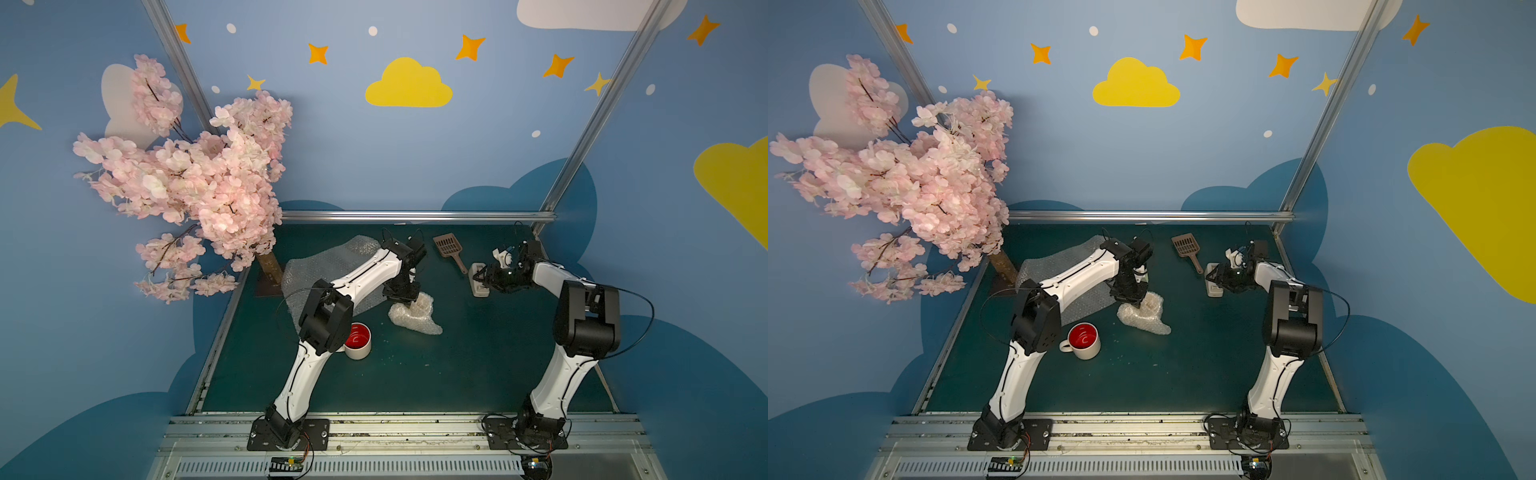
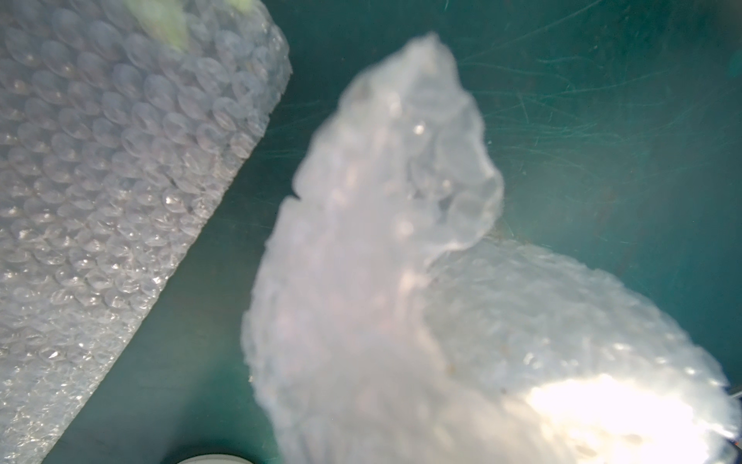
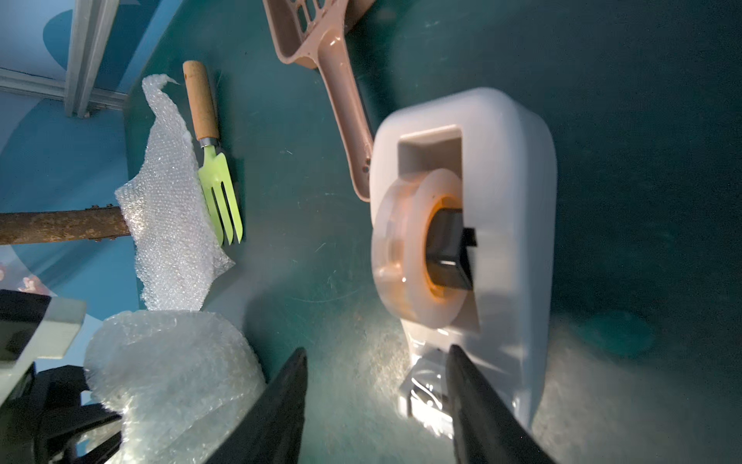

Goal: Wrap mugs in bubble wrap
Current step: Tear off the tape using the Tape Cutter.

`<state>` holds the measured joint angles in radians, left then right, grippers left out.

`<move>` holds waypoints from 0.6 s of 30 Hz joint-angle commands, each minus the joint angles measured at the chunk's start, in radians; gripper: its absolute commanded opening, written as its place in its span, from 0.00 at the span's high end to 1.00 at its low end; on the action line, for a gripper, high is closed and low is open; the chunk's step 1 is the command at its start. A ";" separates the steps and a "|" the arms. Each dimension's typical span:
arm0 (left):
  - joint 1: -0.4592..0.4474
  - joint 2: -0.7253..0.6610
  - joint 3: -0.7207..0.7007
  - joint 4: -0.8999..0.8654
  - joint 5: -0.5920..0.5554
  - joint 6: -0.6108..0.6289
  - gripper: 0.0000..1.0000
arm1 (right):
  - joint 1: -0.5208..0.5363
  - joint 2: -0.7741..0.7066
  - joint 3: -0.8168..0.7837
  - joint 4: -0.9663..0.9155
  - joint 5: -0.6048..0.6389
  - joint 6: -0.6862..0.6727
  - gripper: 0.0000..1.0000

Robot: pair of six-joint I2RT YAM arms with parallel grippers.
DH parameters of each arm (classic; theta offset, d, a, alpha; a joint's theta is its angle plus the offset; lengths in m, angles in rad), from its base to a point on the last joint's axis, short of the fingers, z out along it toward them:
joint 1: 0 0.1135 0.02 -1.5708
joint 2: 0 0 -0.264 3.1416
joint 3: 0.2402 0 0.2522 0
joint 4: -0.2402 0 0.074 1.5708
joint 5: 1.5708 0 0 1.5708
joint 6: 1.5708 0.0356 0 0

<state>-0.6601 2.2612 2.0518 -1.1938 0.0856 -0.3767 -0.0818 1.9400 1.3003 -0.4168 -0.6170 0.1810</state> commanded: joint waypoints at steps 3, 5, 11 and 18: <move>-0.004 0.017 0.031 -0.032 -0.009 0.018 0.75 | -0.015 0.031 0.031 -0.054 0.011 -0.019 0.45; -0.003 0.014 0.024 -0.030 -0.012 0.018 0.75 | -0.014 0.033 0.023 -0.048 0.004 -0.017 0.45; -0.004 0.013 0.020 -0.029 -0.008 0.018 0.75 | 0.005 0.040 0.017 -0.071 -0.023 -0.019 0.48; -0.008 0.009 0.016 -0.029 -0.011 0.018 0.75 | 0.027 0.040 -0.007 -0.034 -0.084 0.025 0.48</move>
<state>-0.6643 2.2612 2.0525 -1.1961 0.0788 -0.3698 -0.0681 1.9556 1.3106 -0.4274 -0.6579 0.1844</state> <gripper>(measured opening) 0.251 0.519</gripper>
